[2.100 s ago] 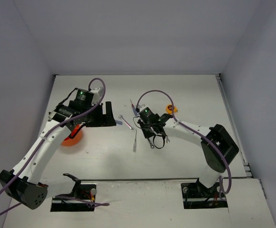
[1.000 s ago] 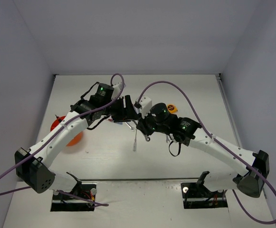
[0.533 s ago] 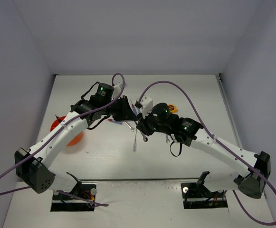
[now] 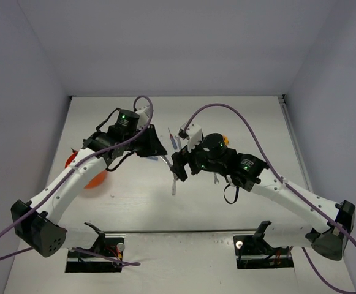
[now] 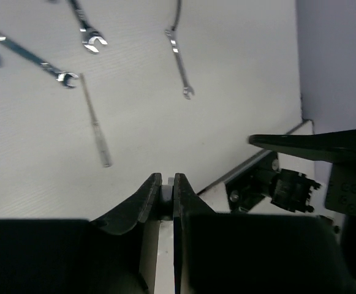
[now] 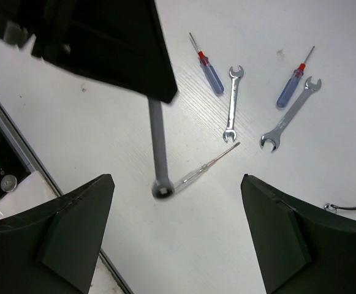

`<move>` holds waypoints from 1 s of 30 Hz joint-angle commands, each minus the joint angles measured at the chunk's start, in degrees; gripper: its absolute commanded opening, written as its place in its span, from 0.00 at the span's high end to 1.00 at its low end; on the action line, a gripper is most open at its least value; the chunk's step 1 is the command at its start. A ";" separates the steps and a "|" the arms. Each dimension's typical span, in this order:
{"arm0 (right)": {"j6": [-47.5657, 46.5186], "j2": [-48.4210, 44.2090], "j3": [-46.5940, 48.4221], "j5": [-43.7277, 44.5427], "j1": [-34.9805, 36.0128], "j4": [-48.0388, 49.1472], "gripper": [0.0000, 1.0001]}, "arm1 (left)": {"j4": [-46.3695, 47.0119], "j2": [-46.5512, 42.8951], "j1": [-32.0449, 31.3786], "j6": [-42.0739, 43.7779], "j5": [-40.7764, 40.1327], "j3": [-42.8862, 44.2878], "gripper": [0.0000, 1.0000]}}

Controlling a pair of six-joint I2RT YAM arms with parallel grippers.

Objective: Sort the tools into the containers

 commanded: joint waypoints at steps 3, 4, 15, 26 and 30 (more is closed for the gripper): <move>2.62 -5.47 -3.17 4.18 -0.25 3.56 0.17 | -15.98 -8.63 14.36 8.89 -15.68 4.11 1.00; 3.09 -6.04 -3.85 4.55 -0.41 3.56 0.17 | -17.57 -10.04 16.47 10.04 -17.67 4.32 1.00; 4.50 -9.83 -7.58 2.99 -2.06 3.47 0.17 | -24.01 -10.08 40.03 20.19 -28.88 7.48 1.00; 2.76 -11.20 -8.96 -2.25 -3.68 3.10 0.17 | -19.71 -4.03 51.24 25.04 -26.72 9.05 1.00; 2.02 -11.25 -9.89 -3.38 -5.00 2.94 0.17 | -17.43 -1.69 52.98 25.48 -25.43 7.65 1.00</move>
